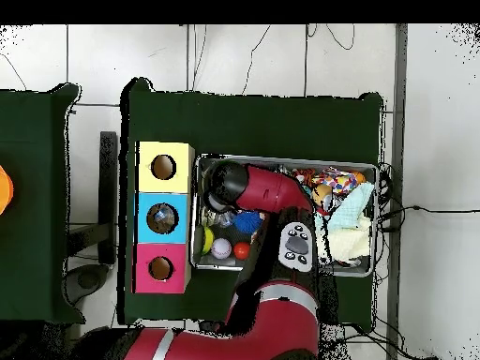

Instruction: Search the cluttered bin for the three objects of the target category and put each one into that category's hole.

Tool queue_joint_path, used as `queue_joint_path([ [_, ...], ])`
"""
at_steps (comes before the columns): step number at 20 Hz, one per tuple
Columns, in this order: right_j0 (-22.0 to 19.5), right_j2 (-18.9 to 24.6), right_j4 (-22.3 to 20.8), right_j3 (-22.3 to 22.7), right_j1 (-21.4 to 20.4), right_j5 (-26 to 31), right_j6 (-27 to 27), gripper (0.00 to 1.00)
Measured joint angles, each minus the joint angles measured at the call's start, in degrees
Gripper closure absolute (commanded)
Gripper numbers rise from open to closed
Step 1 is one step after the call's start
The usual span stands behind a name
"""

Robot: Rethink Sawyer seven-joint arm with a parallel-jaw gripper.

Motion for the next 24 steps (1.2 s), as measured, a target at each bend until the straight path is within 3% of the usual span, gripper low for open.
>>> queue_joint_path([
  [12, 0.0, 0.0, 0.0, -1.2, 3.6, 0.0, 0.0, 0.00],
  [24, -0.1, 0.0, 0.0, -1.3, 3.7, -1.0, 0.0, 0.00],
])
